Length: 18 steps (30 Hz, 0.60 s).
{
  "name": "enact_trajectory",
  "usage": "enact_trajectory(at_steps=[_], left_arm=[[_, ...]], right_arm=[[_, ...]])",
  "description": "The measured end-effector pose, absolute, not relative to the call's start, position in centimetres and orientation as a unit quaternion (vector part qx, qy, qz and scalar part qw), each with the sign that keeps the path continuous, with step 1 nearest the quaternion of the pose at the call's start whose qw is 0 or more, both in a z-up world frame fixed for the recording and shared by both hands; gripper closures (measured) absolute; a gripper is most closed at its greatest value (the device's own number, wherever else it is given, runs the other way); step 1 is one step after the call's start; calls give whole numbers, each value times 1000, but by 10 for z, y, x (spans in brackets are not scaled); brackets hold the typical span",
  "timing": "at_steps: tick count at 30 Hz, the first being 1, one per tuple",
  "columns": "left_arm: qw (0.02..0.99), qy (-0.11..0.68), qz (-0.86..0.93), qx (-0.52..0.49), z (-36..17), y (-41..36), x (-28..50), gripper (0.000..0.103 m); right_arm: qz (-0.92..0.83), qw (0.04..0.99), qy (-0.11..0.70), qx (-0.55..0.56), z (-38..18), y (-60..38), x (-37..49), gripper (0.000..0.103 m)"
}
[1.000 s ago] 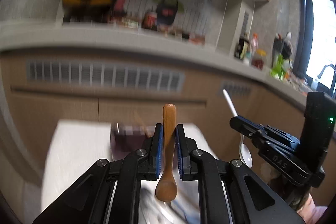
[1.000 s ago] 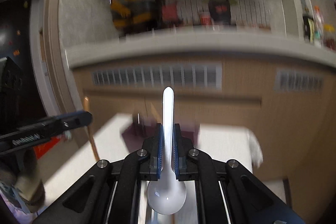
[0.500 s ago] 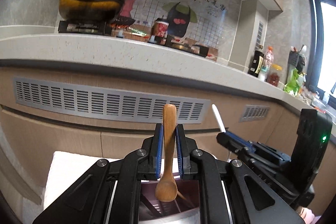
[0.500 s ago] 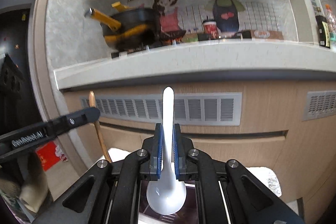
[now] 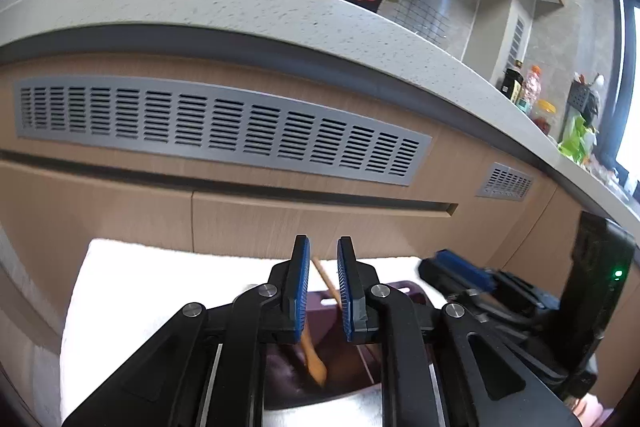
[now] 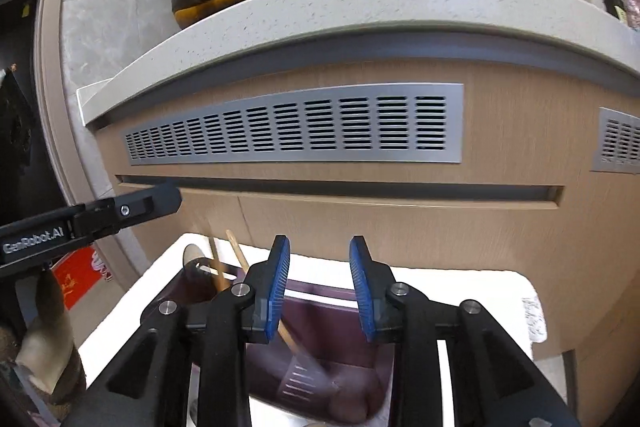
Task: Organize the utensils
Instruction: 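Withdraw both open tools from the caddy toward the remaining utensils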
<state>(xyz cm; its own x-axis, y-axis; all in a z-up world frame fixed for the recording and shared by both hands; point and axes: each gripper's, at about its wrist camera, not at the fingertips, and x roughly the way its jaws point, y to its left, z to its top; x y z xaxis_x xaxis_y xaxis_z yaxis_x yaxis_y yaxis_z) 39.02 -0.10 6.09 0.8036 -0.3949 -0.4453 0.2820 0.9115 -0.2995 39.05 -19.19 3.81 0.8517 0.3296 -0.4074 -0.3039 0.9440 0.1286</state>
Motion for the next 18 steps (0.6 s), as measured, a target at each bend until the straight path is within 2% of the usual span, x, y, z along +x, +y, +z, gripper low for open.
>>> enact_trajectory(at_steps=[2,3,6,8,10,13,18], left_arm=[[943,260,-173,-112,59,3,383,70],[944,262,-167,-112,58,5,377,62],[943,276,-154,-105,51,10,358,60],[939,291,-150,-105,44,13,346,59],[934,310,-146,-101,36,13,333,53],[929,330,-139,-93,20,14,311,43],[916,373,-124,-83,-9,15,276,40]], right_arm=[[154,964,214,25,41,-198,381,69],[145,966,213,23,43,-202,376,63],[118,969,218,24,43,-216,356,50],[105,967,229,22,42,-222,345,47],[95,964,247,8,37,-226,333,37],[84,959,269,-19,25,-225,312,29],[82,944,310,-74,-1,-215,281,24]])
